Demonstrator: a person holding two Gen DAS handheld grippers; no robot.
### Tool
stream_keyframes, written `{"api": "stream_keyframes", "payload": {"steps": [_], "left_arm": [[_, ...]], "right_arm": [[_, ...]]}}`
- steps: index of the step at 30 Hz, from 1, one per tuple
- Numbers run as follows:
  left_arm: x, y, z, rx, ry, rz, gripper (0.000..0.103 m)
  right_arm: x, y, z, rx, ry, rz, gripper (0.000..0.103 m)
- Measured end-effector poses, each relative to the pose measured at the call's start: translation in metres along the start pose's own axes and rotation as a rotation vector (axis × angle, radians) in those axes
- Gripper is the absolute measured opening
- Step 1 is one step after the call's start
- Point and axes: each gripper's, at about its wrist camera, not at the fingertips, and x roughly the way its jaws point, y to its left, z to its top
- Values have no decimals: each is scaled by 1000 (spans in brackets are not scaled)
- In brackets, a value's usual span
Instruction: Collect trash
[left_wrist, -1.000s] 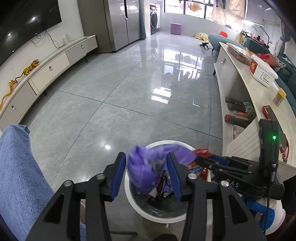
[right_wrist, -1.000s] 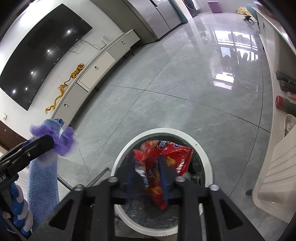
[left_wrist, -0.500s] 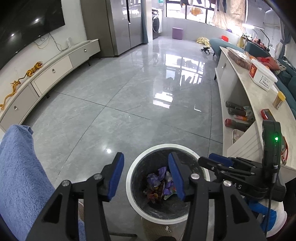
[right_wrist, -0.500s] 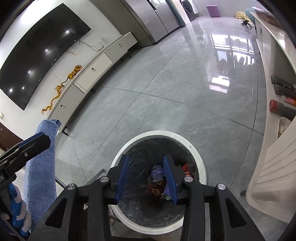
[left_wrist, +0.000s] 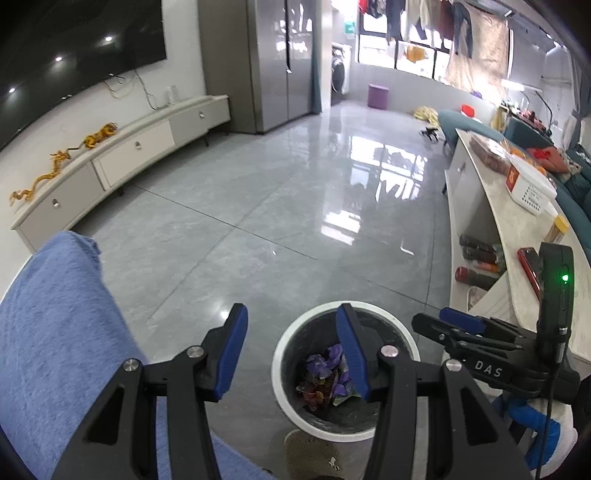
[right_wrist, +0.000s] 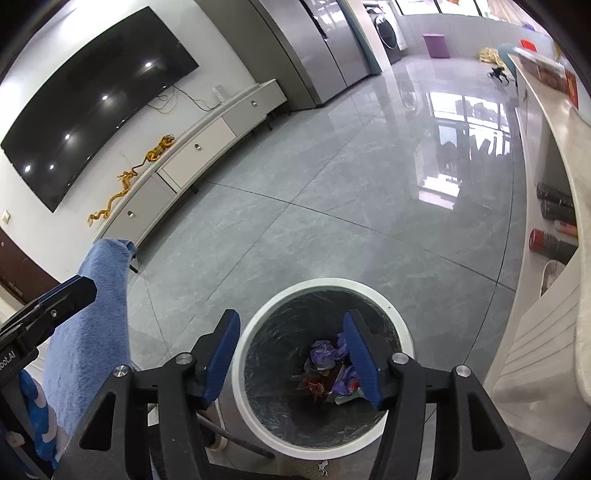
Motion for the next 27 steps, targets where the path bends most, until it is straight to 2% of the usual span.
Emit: {"api": "stream_keyframes", "payload": {"steps": [4, 8, 12, 16, 18, 27], "left_arm": [[-19, 11, -5, -32, -23, 16, 48], [-37, 26, -15, -78, -21, 13, 48], [-59, 36, -24, -100, -50, 43, 48], [-84, 48, -35, -134, -83, 59, 48], [-93, 52, -40, -154, -93, 67, 48], [-136, 91, -65, -261, -142, 211, 48]], "right_arm": [[-10, 17, 1, -38, -20, 5, 62], [-21, 37, 0, -89, -41, 13, 71], [-33, 60, -3, -150, -59, 19, 80], [-41, 80, -9, -197, -72, 28, 84], [-46, 91, -12, -222, -78, 31, 90], [-61, 131, -24, -312, -113, 32, 96]]}}
